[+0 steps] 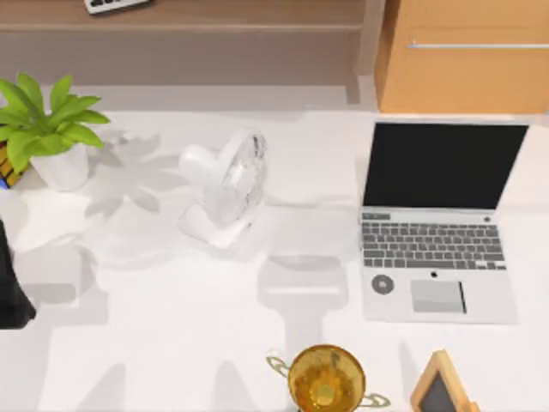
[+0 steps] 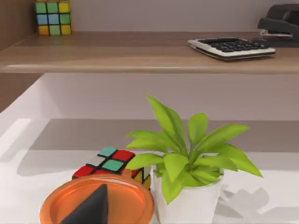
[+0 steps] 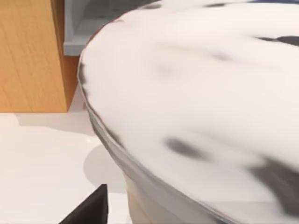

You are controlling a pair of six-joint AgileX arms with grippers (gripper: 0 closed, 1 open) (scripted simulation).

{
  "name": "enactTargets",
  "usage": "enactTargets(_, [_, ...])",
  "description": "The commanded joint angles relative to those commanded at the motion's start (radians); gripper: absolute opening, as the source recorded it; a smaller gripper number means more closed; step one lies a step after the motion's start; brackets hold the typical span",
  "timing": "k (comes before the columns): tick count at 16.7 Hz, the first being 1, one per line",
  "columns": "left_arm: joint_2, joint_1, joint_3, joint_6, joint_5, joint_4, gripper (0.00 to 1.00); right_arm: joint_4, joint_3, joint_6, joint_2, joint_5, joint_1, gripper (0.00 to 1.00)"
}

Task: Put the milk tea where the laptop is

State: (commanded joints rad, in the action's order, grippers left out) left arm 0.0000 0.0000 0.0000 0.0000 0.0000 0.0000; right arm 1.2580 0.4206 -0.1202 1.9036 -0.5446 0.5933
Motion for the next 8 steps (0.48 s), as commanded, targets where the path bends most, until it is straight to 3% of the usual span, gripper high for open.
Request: enactTargets(8, [0.0,0.0,0.0,0.0,0.0,0.0,1.0,0.0,0.0,0.0,0.0,0.0,0.0,0.4])
